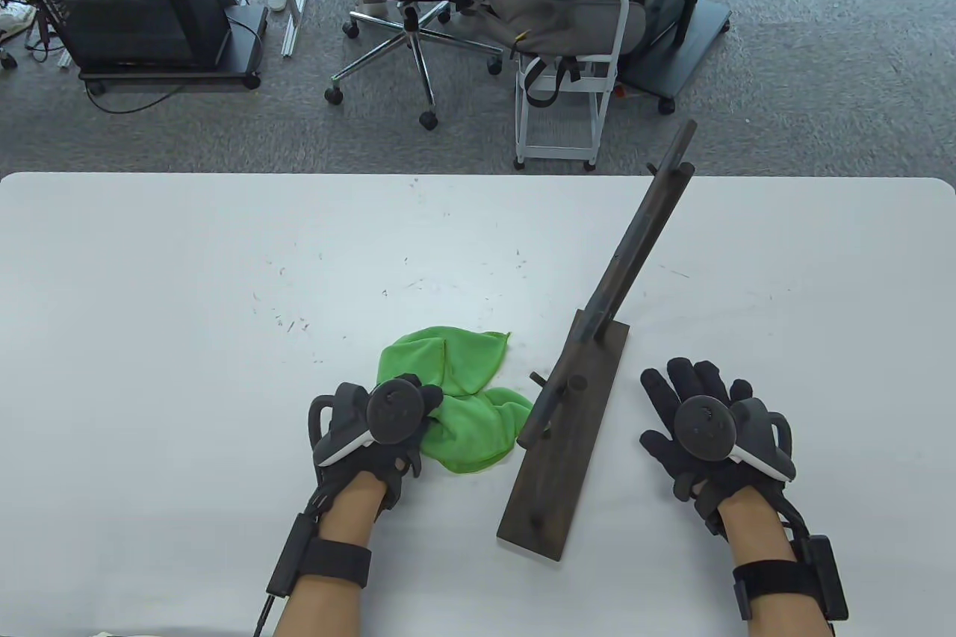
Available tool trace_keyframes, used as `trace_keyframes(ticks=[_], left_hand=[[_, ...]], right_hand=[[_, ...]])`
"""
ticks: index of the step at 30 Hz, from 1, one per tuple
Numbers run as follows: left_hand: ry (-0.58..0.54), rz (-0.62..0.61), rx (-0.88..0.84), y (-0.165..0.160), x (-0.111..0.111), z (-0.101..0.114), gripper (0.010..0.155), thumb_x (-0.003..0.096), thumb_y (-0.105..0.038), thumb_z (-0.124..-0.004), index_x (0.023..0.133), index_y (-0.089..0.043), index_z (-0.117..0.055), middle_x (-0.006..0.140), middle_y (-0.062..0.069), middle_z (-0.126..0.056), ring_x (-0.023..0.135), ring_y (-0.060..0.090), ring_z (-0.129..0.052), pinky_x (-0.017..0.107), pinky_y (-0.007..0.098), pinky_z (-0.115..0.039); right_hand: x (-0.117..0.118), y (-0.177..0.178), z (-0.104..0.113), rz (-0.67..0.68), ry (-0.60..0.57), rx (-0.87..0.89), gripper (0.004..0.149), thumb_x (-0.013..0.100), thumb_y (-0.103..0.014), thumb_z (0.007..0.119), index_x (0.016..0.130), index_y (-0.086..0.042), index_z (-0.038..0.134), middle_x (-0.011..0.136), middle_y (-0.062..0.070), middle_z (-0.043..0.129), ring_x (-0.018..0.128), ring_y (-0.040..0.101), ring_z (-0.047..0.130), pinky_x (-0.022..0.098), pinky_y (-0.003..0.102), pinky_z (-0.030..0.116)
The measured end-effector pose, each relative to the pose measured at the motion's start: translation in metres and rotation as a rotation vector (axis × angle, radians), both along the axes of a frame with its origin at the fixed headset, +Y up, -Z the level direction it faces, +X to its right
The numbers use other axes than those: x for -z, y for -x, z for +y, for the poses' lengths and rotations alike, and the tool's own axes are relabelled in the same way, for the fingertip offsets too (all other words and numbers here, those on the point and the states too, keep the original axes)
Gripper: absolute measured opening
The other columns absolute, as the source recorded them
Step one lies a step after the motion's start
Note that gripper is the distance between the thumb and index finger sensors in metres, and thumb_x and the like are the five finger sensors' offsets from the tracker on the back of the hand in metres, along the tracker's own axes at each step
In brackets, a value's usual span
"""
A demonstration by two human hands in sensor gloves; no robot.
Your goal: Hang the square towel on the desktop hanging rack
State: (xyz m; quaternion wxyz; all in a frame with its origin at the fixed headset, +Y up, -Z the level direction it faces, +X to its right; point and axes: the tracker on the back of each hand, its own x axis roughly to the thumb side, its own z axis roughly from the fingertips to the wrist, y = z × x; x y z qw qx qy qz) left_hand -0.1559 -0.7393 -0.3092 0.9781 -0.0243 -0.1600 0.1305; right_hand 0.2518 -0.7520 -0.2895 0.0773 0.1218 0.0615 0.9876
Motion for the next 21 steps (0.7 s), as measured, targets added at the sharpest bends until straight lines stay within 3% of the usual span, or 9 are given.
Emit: trace_keyframes(ticks=[8,13,21], left_hand=[[-0.055,0.075,-0.222,0.018,-0.001,0.014,0.045,0.0426,-0.021,-0.092,0.088,-0.021,-0.089,0.082,0.013,-0.091,0.029,0.023,-0.109,0.02,0.037,-0.094],[-0.075,0.161,-0.523,0.038,-0.005,0.021,0.045,0.0435,-0.02,-0.09,0.089,-0.021,-0.088,0.083,0.013,-0.09,0.028,0.021,-0.109,0.017,0.034,-0.095],[0.048,0.239,-1.176,0.056,-0.01,0.012,0.045,0.047,-0.018,-0.086,0.092,-0.023,-0.086,0.088,0.013,-0.086,0.037,0.022,-0.109,0.017,0.028,-0.1]], right_hand=[[0.0,-0.001,0.0,-0.002,0.016,0.005,0.077,0.051,-0.055,0.075,0.102,-0.04,0.02,0.117,0.012,0.019,0.104,0.048,0.024,0.062,0.077,0.023],[0.001,-0.001,0.0,-0.001,0.021,0.019,0.076,0.052,-0.055,0.075,0.102,-0.04,0.02,0.117,0.013,0.021,0.104,0.049,0.025,0.062,0.077,0.024],[0.001,0.0,0.0,0.0,0.03,0.021,0.076,0.052,-0.055,0.074,0.102,-0.04,0.02,0.117,0.013,0.021,0.104,0.049,0.026,0.062,0.077,0.024]])
